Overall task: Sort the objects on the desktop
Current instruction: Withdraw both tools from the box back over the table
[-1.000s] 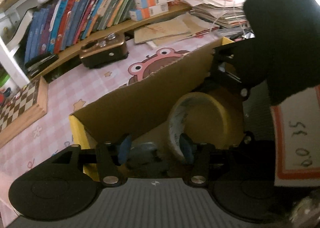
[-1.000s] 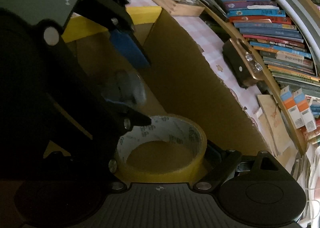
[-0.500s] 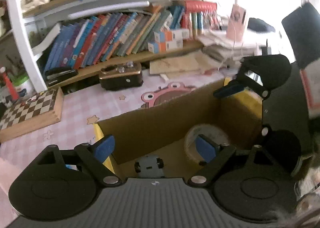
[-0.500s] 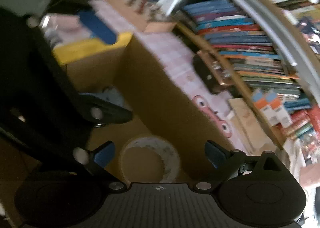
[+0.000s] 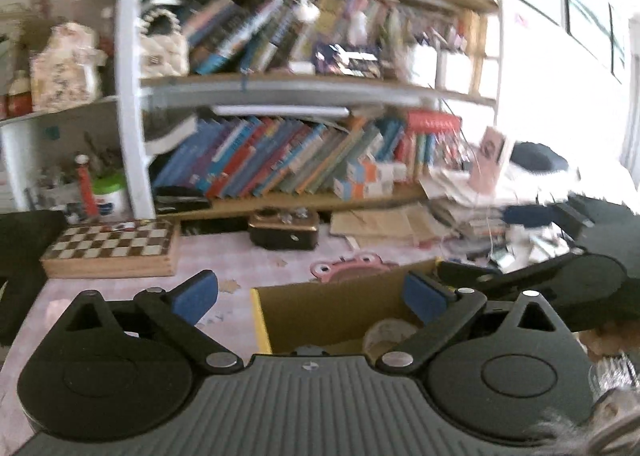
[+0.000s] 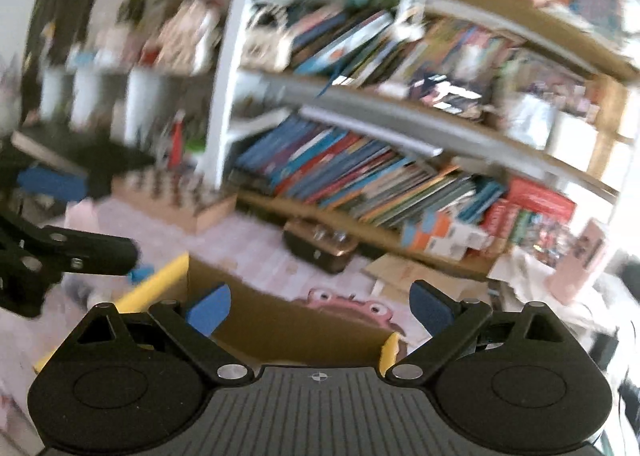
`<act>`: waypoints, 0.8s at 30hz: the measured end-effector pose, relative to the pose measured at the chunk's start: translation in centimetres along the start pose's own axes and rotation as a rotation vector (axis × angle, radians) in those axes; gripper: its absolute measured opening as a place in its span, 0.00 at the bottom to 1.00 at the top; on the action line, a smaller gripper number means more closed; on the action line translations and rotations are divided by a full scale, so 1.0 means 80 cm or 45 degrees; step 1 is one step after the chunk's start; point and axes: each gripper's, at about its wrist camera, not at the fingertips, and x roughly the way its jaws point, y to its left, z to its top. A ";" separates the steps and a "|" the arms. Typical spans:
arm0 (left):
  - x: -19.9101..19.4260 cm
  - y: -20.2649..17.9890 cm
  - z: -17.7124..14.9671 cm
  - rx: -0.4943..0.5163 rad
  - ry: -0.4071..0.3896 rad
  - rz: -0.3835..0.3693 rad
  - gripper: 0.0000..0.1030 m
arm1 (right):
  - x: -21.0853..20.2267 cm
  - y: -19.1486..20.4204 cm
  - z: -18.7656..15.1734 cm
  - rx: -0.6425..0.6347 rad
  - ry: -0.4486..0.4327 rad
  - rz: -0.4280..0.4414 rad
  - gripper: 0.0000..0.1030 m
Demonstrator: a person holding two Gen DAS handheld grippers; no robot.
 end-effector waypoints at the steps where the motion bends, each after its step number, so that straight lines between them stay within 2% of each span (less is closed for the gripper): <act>1: -0.009 0.004 -0.001 -0.017 -0.014 0.015 0.97 | -0.009 -0.004 -0.001 0.053 -0.017 -0.028 0.95; 8: -0.069 0.029 -0.027 -0.143 -0.089 0.116 0.98 | -0.060 -0.016 -0.028 0.363 -0.043 -0.215 0.95; 11: -0.092 0.041 -0.043 -0.164 -0.111 0.136 0.99 | -0.081 -0.009 -0.045 0.429 -0.031 -0.298 0.95; 15: -0.116 0.058 -0.065 -0.187 -0.127 0.180 1.00 | -0.107 0.008 -0.068 0.470 0.005 -0.356 0.95; 19: -0.127 0.076 -0.089 -0.219 -0.091 0.184 1.00 | -0.121 0.037 -0.087 0.459 0.084 -0.368 0.95; 24: -0.139 0.093 -0.120 -0.196 0.000 0.153 1.00 | -0.128 0.081 -0.102 0.474 0.182 -0.367 0.95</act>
